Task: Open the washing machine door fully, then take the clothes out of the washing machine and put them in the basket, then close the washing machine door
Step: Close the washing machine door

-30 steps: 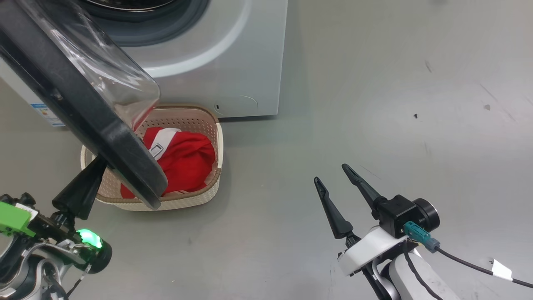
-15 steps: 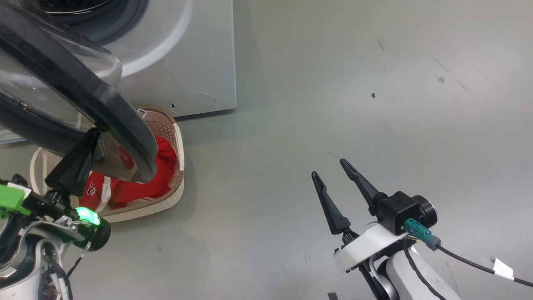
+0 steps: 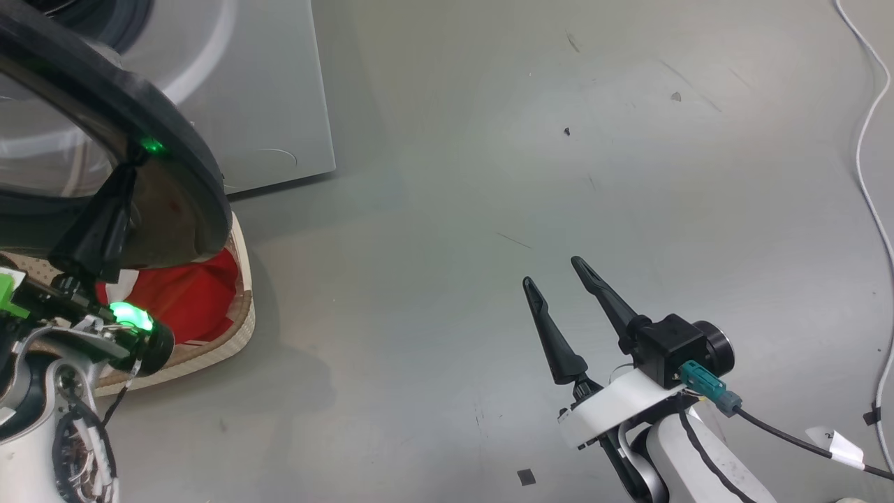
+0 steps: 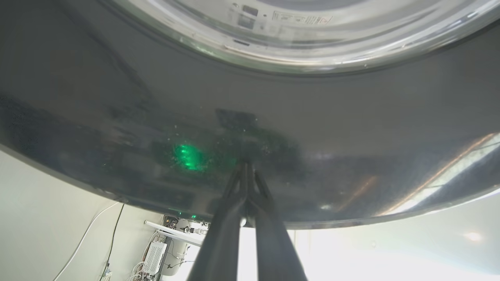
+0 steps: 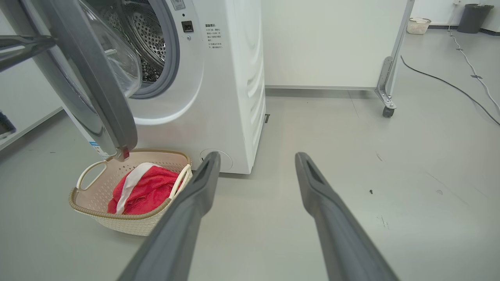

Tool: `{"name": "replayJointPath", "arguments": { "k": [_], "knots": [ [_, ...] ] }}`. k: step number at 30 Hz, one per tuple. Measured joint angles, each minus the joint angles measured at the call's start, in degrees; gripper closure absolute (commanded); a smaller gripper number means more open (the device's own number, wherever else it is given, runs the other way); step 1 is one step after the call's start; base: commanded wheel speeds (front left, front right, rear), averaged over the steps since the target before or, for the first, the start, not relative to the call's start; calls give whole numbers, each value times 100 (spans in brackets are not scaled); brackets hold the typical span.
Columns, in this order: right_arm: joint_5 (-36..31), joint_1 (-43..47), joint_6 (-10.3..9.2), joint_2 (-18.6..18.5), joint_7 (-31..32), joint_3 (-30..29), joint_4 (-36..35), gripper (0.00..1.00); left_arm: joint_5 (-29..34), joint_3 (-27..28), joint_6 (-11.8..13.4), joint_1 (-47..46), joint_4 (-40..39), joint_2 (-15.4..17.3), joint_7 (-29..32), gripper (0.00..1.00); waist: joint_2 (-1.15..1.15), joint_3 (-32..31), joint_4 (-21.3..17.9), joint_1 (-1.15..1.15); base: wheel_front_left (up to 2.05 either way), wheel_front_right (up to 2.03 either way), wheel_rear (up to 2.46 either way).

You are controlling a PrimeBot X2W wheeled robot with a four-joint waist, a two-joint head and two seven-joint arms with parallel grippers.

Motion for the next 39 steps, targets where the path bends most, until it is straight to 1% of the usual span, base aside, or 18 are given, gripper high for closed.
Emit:
{"name": "replayJointPath", "arguments": {
  "k": [2,11,12,14,19,20,23,25,29,30,33,39],
  "knots": [
    [0,0,-41,0,0,-27,-11,0,3,-54,0,-115,40,-10,-31,100,0,35,-39,0,0,0,0],
    [-9,-3,-42,3,0,-14,-11,0,197,-227,-16,-327,230,-43,-148,100,0,62,-53,0,0,0,0],
    [-9,-4,-44,3,0,-18,-11,0,202,-237,-51,-333,272,-44,-148,100,0,53,-47,0,0,0,0],
    [-13,-4,-47,4,0,-32,-9,0,266,-246,-197,-333,363,-46,-148,100,0,19,-29,0,0,0,0],
    [-58,-4,-55,4,0,-151,1,0,353,-363,-380,-282,497,-51,-107,100,0,-94,60,0,0,0,0],
    [-68,-3,-90,5,0,-176,2,0,424,-434,-431,-226,515,-34,-64,100,0,-119,85,0,0,0,0],
    [-92,-2,-90,7,0,-274,7,0,811,-713,-579,-3,539,75,53,100,0,-195,181,0,0,0,0],
    [-114,-1,-90,7,0,-335,5,0,1226,-914,-753,135,533,252,66,100,0,-243,261,0,0,0,0],
    [-157,1,-89,7,0,-447,1,0,2123,-1188,-1220,334,498,660,-30,100,0,-338,443,0,0,0,0],
    [-160,3,-89,5,0,-475,0,0,2339,-1256,-1273,371,490,748,-87,100,0,-362,492,0,0,0,0],
    [-169,16,-85,-3,0,-536,1,0,3025,-1424,-1327,475,427,950,-315,100,0,-438,646,0,0,0,0],
    [-212,57,-85,-103,0,-784,-4,0,3942,-1463,-1327,584,313,1069,-1037,100,0,-616,961,0,0,0,0]
  ]
}}
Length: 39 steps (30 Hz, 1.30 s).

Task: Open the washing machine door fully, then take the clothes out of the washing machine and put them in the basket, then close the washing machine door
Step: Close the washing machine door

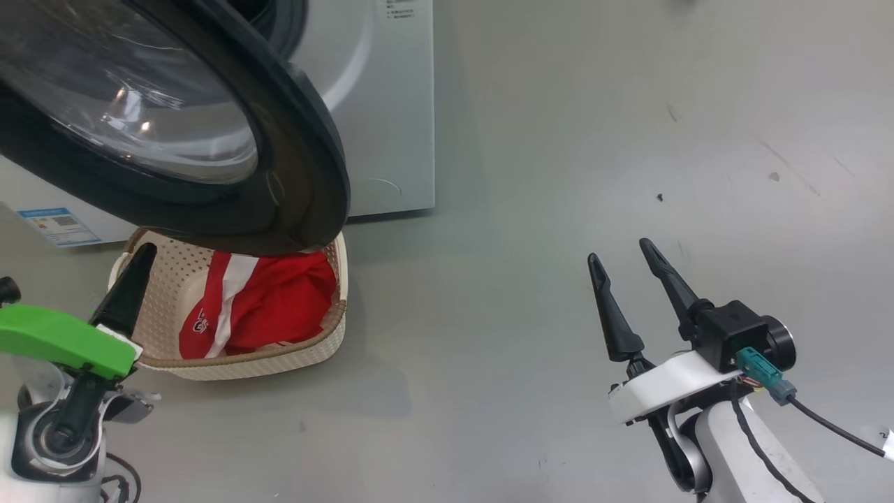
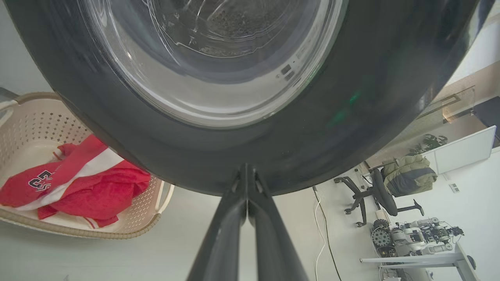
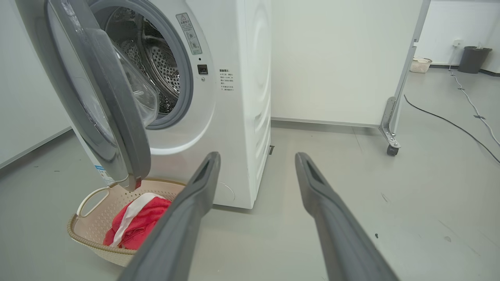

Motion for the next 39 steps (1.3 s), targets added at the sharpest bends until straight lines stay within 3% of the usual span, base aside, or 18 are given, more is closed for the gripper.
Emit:
{"name": "replayJointPath", "arguments": {
  "k": [6,11,21,22,23,25,39],
  "knots": [
    [-65,74,2,-93,-1,-143,-32,0,680,-67,0,208,-147,56,-721,100,0,-168,304,0,0,0,0],
    [-113,81,54,-93,-1,-147,-34,0,1345,-307,0,480,-476,312,-1300,100,0,-283,501,0,0,0,0],
    [-153,189,157,-32,-1,-144,-30,0,2521,-542,0,1131,-492,609,-2607,100,0,-468,576,0,0,0,0],
    [-153,193,157,-29,-1,-144,-29,0,2648,-572,0,1183,-442,635,-2676,96,0,-476,574,0,0,0,0],
    [-153,194,158,-27,-1,-146,-29,0,2825,-623,0,1239,-401,681,-2759,78,0,-484,573,0,0,0,0],
    [-153,196,179,-20,-1,-147,-30,0,2996,-665,-1,1312,-338,706,-2950,0,0,-500,569,0,0,0,0],
    [-162,304,256,26,-1,-182,-26,0,3376,-977,-2,1439,-125,525,-3312,0,0,-573,552,0,0,0,0]
  ]
}}
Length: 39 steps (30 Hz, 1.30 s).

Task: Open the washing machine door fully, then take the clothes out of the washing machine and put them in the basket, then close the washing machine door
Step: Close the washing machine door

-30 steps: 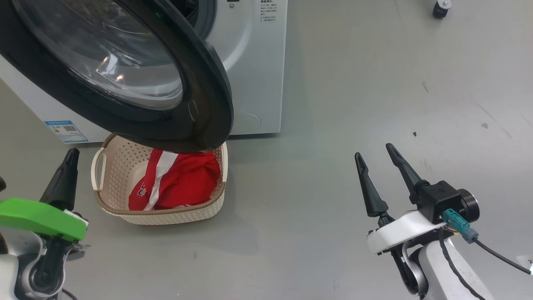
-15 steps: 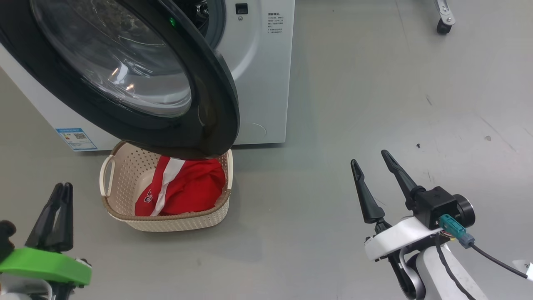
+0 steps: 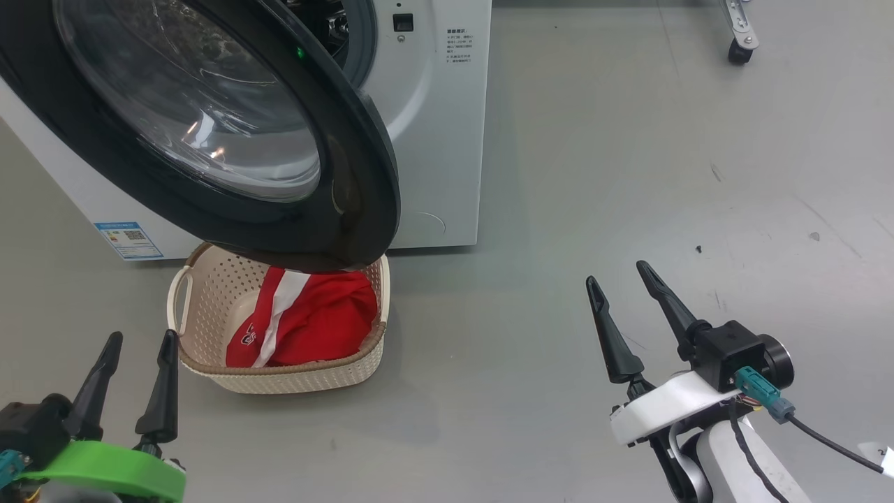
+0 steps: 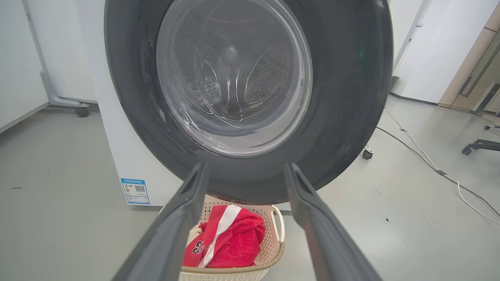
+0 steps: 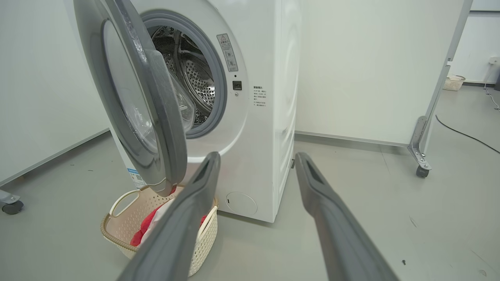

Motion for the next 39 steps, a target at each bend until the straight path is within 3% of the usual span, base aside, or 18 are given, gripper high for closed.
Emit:
{"name": "replayJointPath", "arguments": {
  "k": [39],
  "knots": [
    [-80,65,98,53,0,-77,20,0,121,-29,-16,11,146,-241,-88,0,0,-34,24,0,0,0,0]
  ]
}}
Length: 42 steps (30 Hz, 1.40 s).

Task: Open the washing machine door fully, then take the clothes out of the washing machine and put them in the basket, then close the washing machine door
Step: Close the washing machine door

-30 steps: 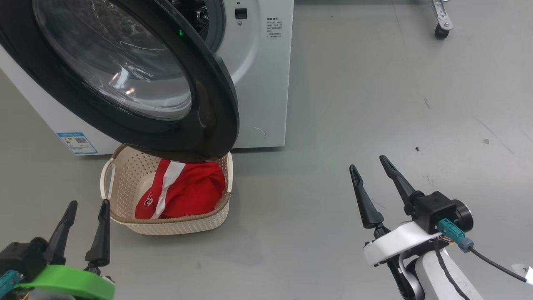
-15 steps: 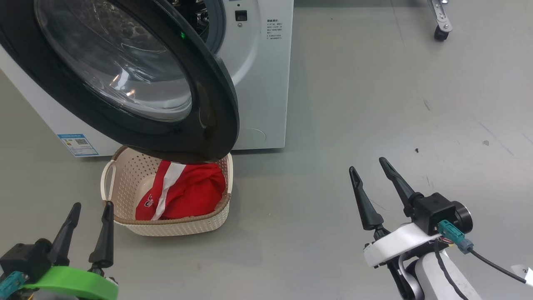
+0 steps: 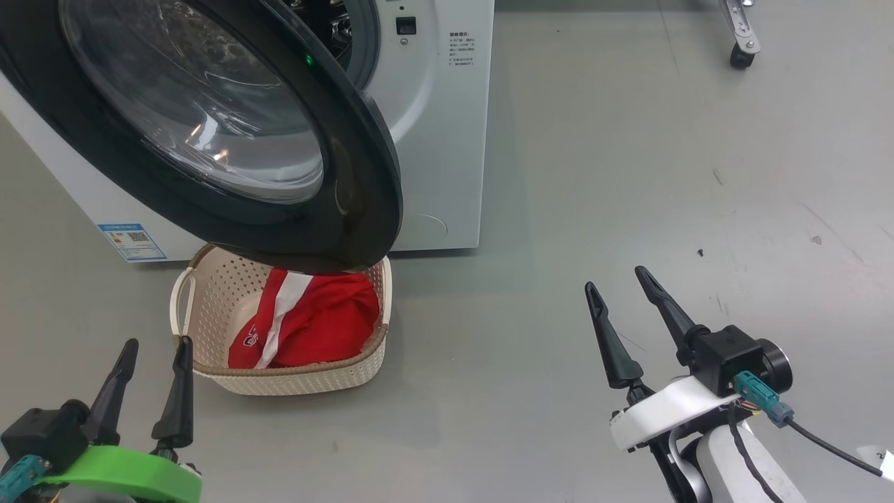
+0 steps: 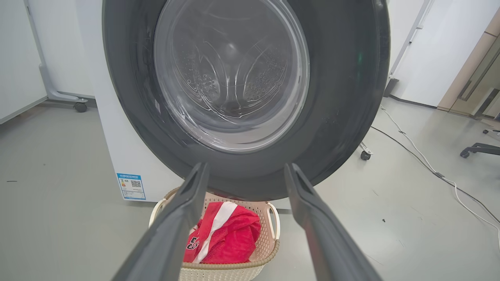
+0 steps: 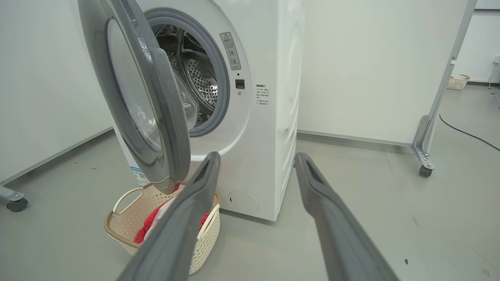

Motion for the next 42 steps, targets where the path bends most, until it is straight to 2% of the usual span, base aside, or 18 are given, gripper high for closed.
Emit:
{"name": "replayJointPath", "arguments": {
  "k": [10,11,12,13,24,28,42],
  "knots": [
    [-5,9,1,11,0,-70,-10,0,16,-15,0,0,-25,-35,0,0,0,-17,16,0,0,0,0],
    [-5,24,1,12,0,-98,-15,18,23,-62,0,-1,-38,-38,0,0,0,-12,28,0,0,0,0],
    [-20,38,2,9,0,-92,-18,53,34,-100,0,-3,-52,-47,0,0,0,-3,44,0,0,0,0],
    [-74,49,7,8,0,-79,-59,100,44,-122,0,-4,-62,-60,0,0,0,8,62,0,0,0,0],
    [-389,-70,207,-70,-2,245,-292,100,51,-299,0,-63,-156,-77,-1,0,0,232,350,0,0,0,0],
    [-641,-421,301,-230,-3,571,-293,100,54,-458,0,-221,-221,-112,-1,0,0,384,552,0,0,0,0],
    [-867,-1656,356,-388,-4,1267,36,100,58,-794,-1,-790,-427,-315,-16,0,0,1019,1315,0,0,0,0]
  ]
}}
